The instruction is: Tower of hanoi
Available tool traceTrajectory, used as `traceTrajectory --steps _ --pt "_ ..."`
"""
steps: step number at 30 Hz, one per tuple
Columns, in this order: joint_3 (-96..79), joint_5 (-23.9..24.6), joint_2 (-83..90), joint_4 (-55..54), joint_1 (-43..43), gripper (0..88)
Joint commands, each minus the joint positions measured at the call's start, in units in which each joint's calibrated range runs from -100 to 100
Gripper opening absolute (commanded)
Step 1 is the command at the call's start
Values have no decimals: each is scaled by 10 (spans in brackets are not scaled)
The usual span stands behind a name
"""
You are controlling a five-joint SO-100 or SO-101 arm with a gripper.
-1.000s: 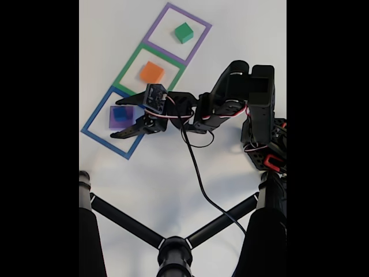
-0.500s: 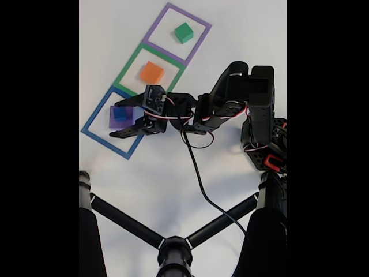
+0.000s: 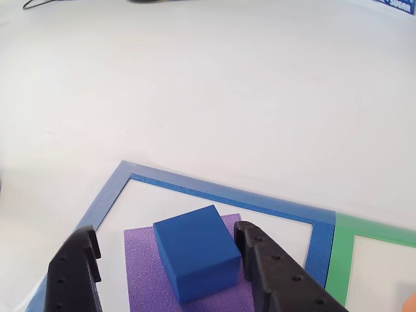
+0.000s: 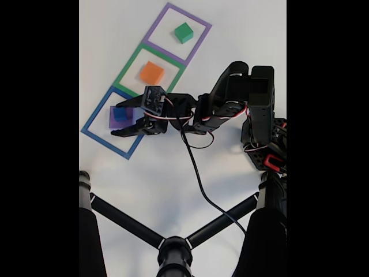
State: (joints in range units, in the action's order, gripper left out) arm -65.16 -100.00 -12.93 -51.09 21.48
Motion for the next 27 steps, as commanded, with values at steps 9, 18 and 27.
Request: traceTrajectory --steps 9,18,27 --pt "29 0 3 39 4 167" --pt "36 0 4 42 7 123" --pt "36 0 11 53 7 89"
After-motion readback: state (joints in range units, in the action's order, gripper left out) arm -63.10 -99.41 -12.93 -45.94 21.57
